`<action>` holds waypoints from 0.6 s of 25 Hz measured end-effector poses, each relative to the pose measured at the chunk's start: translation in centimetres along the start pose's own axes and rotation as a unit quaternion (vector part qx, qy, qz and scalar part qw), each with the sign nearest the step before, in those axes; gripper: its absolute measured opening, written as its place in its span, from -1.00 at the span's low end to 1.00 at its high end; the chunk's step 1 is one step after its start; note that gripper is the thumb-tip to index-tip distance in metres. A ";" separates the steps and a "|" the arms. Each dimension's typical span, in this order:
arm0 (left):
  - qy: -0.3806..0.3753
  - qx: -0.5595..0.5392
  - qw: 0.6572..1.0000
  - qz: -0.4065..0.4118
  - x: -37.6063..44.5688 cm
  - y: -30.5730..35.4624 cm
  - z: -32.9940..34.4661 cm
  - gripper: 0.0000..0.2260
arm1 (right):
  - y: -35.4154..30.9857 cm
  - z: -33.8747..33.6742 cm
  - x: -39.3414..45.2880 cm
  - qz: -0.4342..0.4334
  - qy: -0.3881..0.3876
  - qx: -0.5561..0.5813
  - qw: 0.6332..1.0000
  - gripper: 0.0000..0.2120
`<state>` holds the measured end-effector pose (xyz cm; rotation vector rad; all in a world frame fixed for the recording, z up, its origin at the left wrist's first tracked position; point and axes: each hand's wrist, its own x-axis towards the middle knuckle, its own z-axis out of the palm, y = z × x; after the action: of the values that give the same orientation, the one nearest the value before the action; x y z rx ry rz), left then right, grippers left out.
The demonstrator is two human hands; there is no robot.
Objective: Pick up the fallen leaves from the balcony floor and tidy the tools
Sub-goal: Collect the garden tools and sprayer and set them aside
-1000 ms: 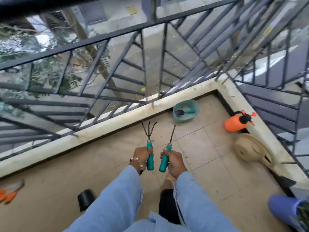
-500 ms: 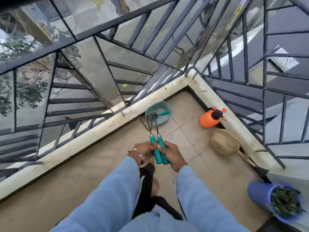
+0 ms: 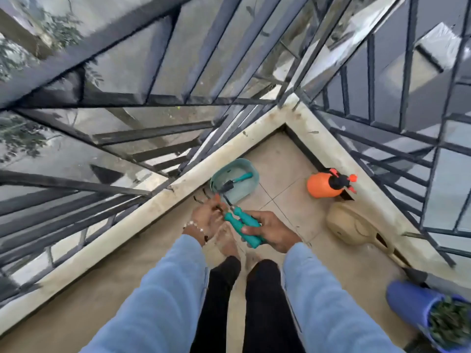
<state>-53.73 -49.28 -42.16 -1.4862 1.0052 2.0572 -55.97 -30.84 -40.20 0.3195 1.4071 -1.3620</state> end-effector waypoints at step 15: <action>0.132 -0.166 0.976 0.042 37.3 -7.4 -3.6 -0.89 | 8.5 -18.3 39.5 0.028 0.162 -0.130 0.978 -0.61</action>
<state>-59.37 -50.23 -79.92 -1.9598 0.8590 2.2110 -72.77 -31.56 -81.23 0.4166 1.8117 -1.0959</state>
